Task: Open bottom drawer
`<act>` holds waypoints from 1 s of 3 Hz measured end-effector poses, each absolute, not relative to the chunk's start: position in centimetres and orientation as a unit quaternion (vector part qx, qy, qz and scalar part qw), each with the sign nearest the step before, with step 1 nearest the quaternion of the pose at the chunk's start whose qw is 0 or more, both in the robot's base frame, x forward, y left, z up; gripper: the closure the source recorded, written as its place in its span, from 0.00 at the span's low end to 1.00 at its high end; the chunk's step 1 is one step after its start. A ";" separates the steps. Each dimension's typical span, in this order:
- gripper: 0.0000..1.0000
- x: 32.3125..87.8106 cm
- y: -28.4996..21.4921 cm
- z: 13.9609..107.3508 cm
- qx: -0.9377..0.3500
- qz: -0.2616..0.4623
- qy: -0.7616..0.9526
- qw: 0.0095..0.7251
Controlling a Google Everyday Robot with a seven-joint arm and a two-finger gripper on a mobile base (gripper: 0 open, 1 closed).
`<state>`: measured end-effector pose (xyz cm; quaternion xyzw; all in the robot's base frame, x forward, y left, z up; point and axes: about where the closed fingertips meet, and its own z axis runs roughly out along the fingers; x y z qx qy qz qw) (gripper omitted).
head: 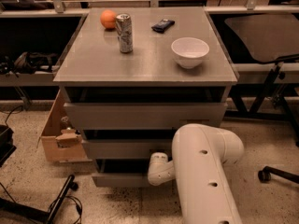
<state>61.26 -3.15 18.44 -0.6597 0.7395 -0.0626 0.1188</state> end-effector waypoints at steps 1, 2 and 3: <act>0.59 61.3 -3.1 18.4 -0.660 -0.063 0.739 0.119; 0.28 61.3 -3.1 18.4 -0.660 -0.063 0.739 0.119; 0.05 61.3 -3.1 18.4 -0.660 -0.063 0.739 0.119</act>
Offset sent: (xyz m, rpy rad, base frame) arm 0.0000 0.0000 0.0000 0.0000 0.0000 0.0000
